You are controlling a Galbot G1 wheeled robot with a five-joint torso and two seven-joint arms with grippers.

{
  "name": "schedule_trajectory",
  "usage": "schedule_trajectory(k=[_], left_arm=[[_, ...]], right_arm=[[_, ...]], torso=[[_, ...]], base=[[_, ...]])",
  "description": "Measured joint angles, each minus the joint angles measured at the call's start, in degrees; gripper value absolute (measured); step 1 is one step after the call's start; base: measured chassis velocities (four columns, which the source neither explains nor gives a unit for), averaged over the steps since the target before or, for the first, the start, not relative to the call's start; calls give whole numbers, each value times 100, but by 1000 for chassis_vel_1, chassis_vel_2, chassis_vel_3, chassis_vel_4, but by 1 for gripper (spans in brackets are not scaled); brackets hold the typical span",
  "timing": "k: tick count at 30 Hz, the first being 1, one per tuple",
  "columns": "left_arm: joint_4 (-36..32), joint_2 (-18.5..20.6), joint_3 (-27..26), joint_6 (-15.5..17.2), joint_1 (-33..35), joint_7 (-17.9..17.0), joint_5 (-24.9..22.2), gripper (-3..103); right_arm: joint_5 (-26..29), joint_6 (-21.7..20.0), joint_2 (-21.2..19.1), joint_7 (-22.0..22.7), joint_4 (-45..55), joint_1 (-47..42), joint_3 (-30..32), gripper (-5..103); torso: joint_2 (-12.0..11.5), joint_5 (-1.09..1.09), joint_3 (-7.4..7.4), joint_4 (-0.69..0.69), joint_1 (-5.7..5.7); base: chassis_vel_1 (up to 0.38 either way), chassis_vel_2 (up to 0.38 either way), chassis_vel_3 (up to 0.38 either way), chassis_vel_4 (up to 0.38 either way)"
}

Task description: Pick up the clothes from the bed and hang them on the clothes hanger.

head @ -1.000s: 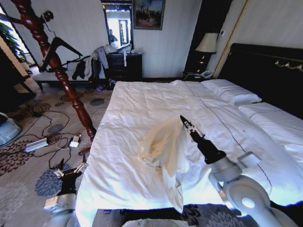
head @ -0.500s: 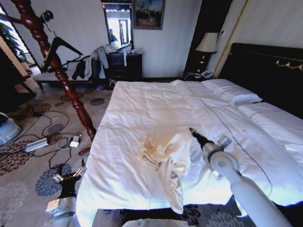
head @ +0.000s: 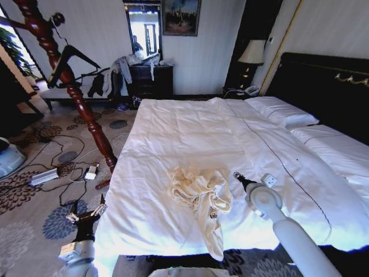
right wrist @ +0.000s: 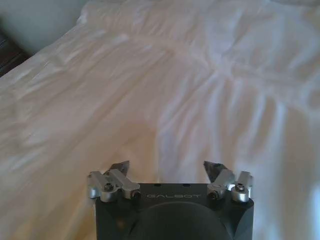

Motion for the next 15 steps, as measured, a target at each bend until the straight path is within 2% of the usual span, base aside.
schedule_trajectory(k=[1, 4, 9, 15], left_arm=[[0, 0, 0, 0, 0, 0, 0, 100], [4, 7, -7, -3, -3, -6, -20, 100], [23, 5, 20, -5, -15, -10, -10, 100], [-44, 7, 22, -5, 8, -13, -5, 100]], right_arm=[[0, 0, 0, 0, 0, 0, 0, 82], [133, 33, -29, -149, 1031, -940, 45, 97], [-260, -89, 52, -268, 1704, -1685, -348, 100], [-693, -141, 62, -315, 1378, -1729, -555, 100]], torso=[[0, 0, 0, 0, 0], [1, -1, 0, -1, -1], [1, -1, -1, -1, -2], [0, 1, 0, 2, -1]], base=[[0, 0, 0, 0], [0, 0, 0, 0], [0, 0, 0, 0], [0, 0, 0, 0]])
